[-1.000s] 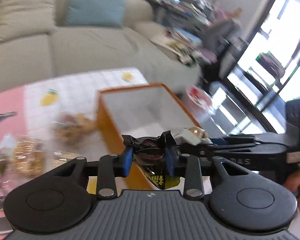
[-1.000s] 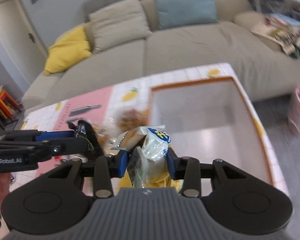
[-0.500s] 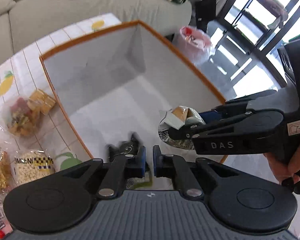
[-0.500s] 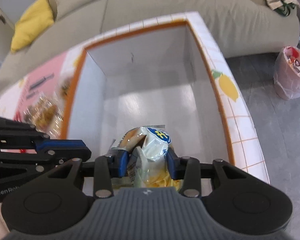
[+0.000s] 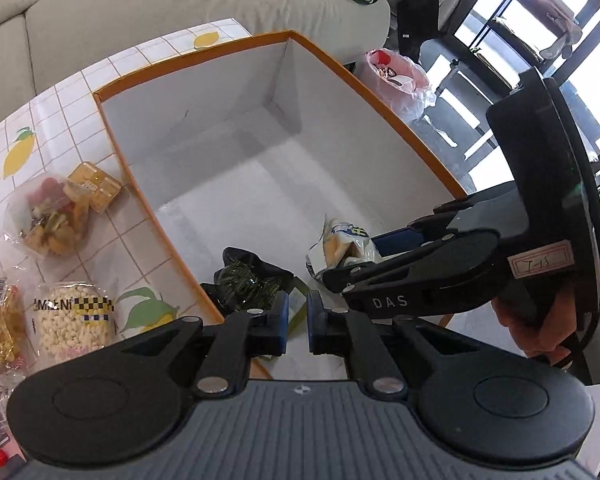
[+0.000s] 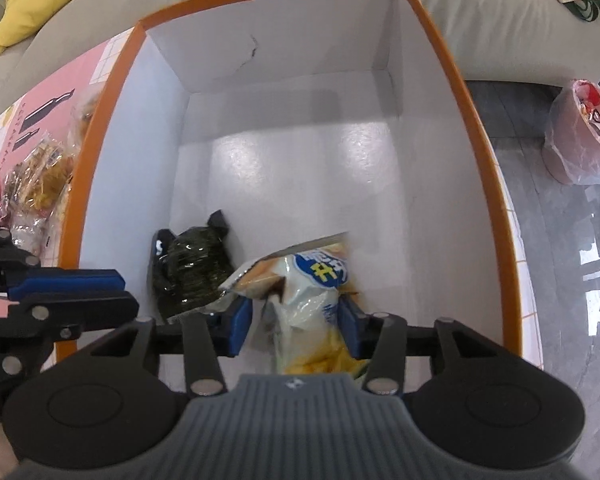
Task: Organize snacks
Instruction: 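Withdraw both tools from the box back over the table, then grasp the waffle biscuit pack with left tool while right tool grasps MILENI bag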
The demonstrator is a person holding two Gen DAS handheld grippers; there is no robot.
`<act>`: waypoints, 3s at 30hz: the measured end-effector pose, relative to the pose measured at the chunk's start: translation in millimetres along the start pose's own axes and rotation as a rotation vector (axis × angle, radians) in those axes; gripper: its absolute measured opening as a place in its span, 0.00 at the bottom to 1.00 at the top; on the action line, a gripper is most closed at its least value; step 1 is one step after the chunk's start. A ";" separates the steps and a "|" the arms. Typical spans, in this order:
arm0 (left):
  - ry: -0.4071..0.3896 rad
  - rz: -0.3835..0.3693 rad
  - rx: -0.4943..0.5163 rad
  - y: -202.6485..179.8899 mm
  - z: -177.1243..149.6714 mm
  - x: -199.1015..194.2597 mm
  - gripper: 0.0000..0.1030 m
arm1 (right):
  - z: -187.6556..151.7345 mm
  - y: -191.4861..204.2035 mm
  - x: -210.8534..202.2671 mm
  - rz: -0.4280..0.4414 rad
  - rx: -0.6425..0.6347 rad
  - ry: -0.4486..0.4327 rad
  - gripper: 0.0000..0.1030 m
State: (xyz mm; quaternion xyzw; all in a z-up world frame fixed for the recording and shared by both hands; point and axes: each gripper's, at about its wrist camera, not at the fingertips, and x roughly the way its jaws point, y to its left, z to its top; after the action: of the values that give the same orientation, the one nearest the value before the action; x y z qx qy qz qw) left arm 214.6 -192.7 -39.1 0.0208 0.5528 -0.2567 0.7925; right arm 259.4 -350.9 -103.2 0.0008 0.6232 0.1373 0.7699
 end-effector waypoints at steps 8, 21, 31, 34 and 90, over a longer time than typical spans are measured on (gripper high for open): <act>-0.027 0.006 -0.029 8.2 -11.5 -21.0 0.13 | -5.8 11.5 -15.3 -0.046 -0.008 -0.019 0.67; -0.212 0.088 -0.094 39.4 -64.6 -102.3 0.14 | -33.4 64.1 -94.3 -0.020 0.029 -0.274 0.69; -0.312 0.238 -0.288 106.1 -138.1 -151.4 0.51 | -79.3 161.9 -114.0 0.124 -0.056 -0.538 0.76; -0.322 0.254 -0.348 128.3 -158.6 -157.7 0.63 | -88.2 190.4 -97.9 0.125 -0.106 -0.553 0.77; -0.144 0.413 -0.008 222.8 -71.7 10.1 0.97 | 4.7 235.2 102.0 -0.010 0.020 -0.374 0.97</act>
State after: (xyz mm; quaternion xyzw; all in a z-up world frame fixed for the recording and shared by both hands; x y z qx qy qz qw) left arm 250.9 19.4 -131.8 0.1122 0.4799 -0.0873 0.8657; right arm 233.3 -102.1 -159.4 0.0309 0.4706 0.1246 0.8729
